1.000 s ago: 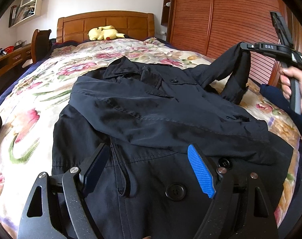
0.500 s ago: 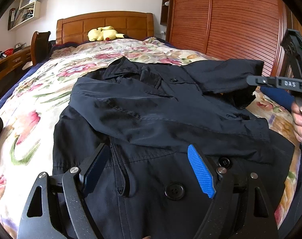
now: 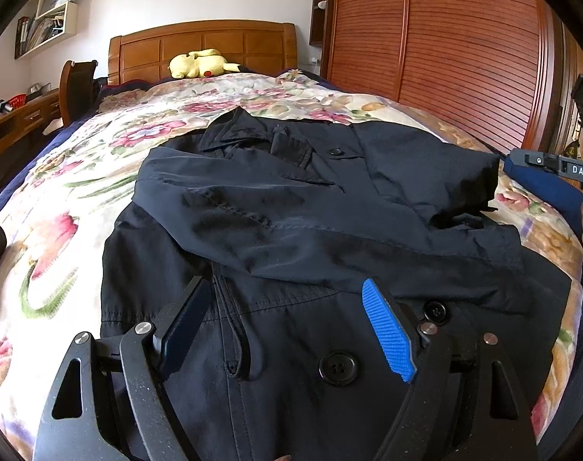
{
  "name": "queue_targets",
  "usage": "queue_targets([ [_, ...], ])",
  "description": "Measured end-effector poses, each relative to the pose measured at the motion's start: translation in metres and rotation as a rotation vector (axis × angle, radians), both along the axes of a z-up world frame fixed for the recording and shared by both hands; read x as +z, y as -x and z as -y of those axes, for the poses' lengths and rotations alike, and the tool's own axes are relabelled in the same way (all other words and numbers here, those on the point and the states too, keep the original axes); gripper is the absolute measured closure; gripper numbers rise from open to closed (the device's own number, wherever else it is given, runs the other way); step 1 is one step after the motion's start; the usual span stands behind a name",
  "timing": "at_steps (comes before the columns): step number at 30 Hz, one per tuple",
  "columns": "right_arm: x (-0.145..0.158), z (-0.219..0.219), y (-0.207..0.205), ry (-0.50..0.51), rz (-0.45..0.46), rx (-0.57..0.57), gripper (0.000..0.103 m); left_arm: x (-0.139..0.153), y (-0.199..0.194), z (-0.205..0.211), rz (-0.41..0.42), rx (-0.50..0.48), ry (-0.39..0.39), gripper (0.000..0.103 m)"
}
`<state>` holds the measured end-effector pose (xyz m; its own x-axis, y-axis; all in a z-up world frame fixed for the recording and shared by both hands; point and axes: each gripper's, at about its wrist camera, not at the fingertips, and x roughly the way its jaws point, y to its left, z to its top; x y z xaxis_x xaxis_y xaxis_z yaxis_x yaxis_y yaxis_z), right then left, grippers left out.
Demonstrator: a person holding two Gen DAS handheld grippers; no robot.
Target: Fold large clothes
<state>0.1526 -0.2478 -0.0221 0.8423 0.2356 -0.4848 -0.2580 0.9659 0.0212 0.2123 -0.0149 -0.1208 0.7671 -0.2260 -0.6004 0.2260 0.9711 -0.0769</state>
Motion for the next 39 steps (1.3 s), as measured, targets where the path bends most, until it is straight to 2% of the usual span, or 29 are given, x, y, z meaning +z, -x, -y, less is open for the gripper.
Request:
queue_targets([
  [4,-0.018,0.003,-0.019,0.008,-0.085,-0.012,0.057,0.0,0.0,0.0,-0.001,0.002,-0.002,0.021],
  [13,-0.049,0.003,-0.041,0.018,-0.184,-0.064,0.053,0.0,0.0,-0.001,-0.001,0.001,-0.001,0.021],
  [18,-0.053,0.006,-0.048,0.059,-0.201,-0.08,0.053,0.0,0.0,0.0,-0.001,0.0,-0.004,0.021],
  [20,-0.05,0.002,-0.052,0.105,-0.187,-0.07,0.052,-0.001,0.0,-0.001,0.0,0.001,-0.006,0.021],
  [23,-0.048,-0.015,-0.058,0.247,-0.142,-0.041,0.052,0.0,0.0,0.0,-0.001,0.0,-0.004,0.021],
  [25,-0.046,-0.025,-0.06,0.292,-0.139,-0.003,0.052,0.0,0.0,0.0,-0.001,-0.002,-0.003,0.021],
  [30,-0.038,-0.044,-0.071,0.34,-0.165,0.042,0.052,0.0,0.001,-0.002,-0.004,-0.01,0.004,0.021],
  [36,-0.041,-0.041,-0.094,0.304,-0.237,0.049,0.052,0.001,0.001,-0.006,-0.011,-0.011,0.015,0.021],
  [37,-0.041,-0.043,-0.094,0.311,-0.234,0.049,0.056,0.001,0.001,-0.006,-0.013,-0.012,0.016,0.021],
  [39,-0.042,-0.044,-0.096,0.341,-0.215,0.059,0.073,0.001,0.001,-0.006,-0.018,-0.021,0.015,0.021],
])
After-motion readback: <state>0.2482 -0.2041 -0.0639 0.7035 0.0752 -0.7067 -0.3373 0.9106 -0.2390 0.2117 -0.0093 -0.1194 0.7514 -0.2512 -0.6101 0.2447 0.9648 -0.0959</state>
